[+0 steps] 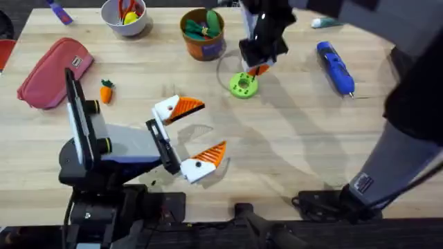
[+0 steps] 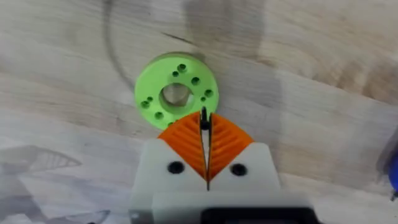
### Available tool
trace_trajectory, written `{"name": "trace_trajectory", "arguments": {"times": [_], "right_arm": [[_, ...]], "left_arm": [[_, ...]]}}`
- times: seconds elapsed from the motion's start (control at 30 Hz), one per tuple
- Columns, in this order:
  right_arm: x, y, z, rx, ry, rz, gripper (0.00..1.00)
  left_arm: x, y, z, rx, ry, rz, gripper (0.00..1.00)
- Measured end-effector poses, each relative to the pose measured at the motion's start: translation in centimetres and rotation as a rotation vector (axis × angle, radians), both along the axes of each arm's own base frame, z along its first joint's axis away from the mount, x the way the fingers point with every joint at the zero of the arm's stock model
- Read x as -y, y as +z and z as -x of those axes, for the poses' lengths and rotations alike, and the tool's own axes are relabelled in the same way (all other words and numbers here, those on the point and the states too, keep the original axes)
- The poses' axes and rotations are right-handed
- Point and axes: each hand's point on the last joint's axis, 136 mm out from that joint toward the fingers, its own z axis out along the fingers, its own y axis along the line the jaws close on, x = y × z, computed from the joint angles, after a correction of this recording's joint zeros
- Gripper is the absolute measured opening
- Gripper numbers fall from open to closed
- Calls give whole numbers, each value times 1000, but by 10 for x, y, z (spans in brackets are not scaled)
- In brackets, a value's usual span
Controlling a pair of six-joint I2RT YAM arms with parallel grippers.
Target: Pick up the gripper from the table and insert it into the empty holder that is missing its gripper. Then pick up a screw, insert it into the mounting hole, and use the screwdriver to tighten it. Finally, clean up the table by picking up the vegetable and placing it into the bucket.
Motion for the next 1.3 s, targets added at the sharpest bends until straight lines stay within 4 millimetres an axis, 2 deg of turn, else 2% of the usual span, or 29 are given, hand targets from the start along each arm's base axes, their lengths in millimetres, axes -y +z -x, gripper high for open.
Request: {"name": "trace_trajectory", "arguments": {"times": [0.17, 0.4, 0.6, 0.77, 0.9, 1.03, 1.17, 1.3], "right_arm": [[-8, 51, -2, 82, 14, -44, 6], [-33, 108, 17, 141, 120, -77, 6], [-69, 153, 44, 222, 343, -106, 6], [-102, 185, 87, 302, 590, -135, 6], [-127, 197, 121, 335, 777, -145, 6], [-146, 197, 148, 342, 929, -139, 6], [-157, 197, 165, 348, 1022, -137, 6], [-162, 197, 172, 342, 1061, -150, 6]], "left_arm": [[0, 0, 0, 0, 0, 0, 999], [0, 0, 0, 0, 0, 0, 999], [0, 0, 0, 0, 0, 0, 999], [0, 0, 0, -1, 0, 0, 999], [0, 0, 0, 0, 0, 0, 999], [0, 0, 0, 0, 0, 0, 999], [0, 0, 0, 0, 0, 0, 999], [0, 0, 0, 0, 0, 0, 999]]}}
